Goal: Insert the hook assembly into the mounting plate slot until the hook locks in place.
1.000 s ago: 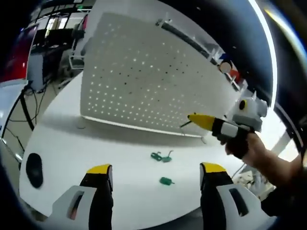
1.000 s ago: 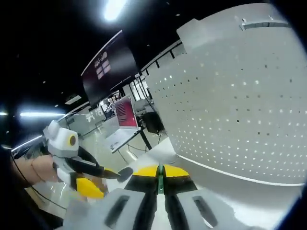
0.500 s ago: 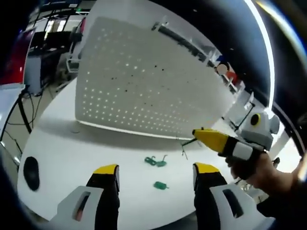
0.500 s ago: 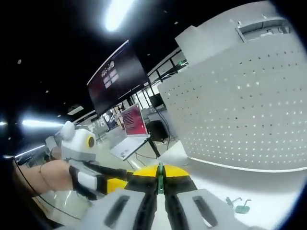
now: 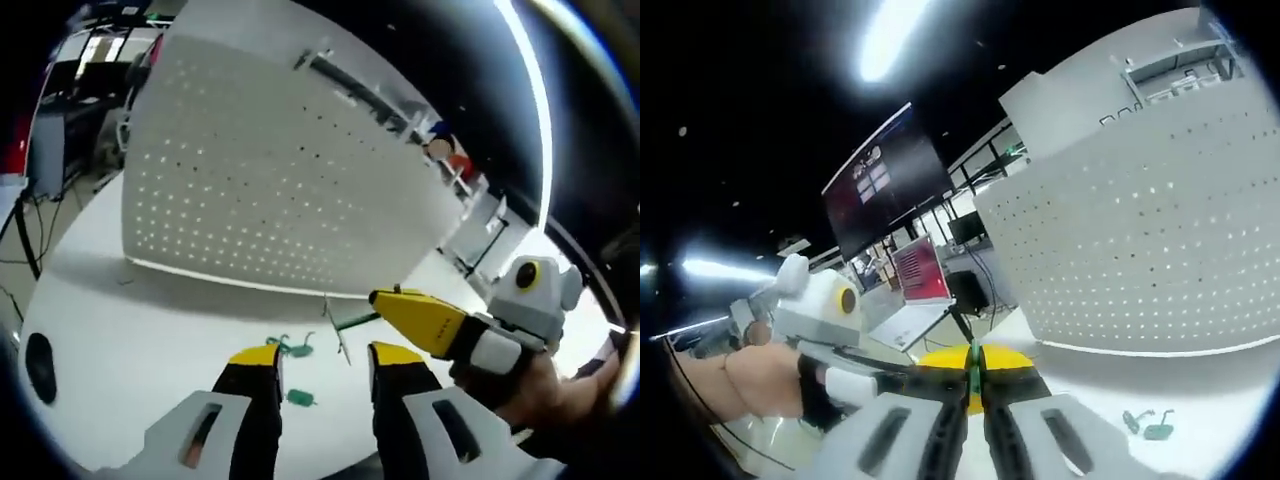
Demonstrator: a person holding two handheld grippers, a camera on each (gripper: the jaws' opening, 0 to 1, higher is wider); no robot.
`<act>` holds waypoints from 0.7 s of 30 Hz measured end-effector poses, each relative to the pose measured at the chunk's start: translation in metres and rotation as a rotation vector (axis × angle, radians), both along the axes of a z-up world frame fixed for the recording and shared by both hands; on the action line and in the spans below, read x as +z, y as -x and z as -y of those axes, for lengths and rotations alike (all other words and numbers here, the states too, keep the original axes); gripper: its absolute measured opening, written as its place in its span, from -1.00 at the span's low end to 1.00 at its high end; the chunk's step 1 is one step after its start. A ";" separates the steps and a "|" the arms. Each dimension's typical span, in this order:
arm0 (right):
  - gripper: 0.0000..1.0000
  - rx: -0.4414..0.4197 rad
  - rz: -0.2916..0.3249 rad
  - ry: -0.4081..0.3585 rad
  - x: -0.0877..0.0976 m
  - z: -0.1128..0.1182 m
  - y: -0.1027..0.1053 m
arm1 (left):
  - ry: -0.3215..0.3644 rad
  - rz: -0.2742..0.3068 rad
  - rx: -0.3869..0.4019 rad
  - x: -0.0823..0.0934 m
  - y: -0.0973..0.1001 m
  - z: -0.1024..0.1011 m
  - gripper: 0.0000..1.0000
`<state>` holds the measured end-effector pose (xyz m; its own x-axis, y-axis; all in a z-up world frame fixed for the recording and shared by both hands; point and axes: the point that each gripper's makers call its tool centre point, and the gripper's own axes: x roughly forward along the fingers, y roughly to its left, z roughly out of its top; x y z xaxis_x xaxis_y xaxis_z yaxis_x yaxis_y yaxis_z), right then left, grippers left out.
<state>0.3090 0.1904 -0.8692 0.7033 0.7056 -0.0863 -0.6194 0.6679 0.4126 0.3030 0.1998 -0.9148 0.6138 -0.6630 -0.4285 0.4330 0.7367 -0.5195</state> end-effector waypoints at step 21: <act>-1.00 -0.094 0.041 -0.042 0.007 -0.003 0.012 | 0.188 -0.049 0.030 0.010 0.006 0.006 -0.93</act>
<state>0.2967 0.1931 -0.8623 0.7688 0.6388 -0.0283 -0.5718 0.7066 0.4169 0.2968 0.1936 -0.9051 0.6158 -0.7161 -0.3287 0.3835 0.6368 -0.6689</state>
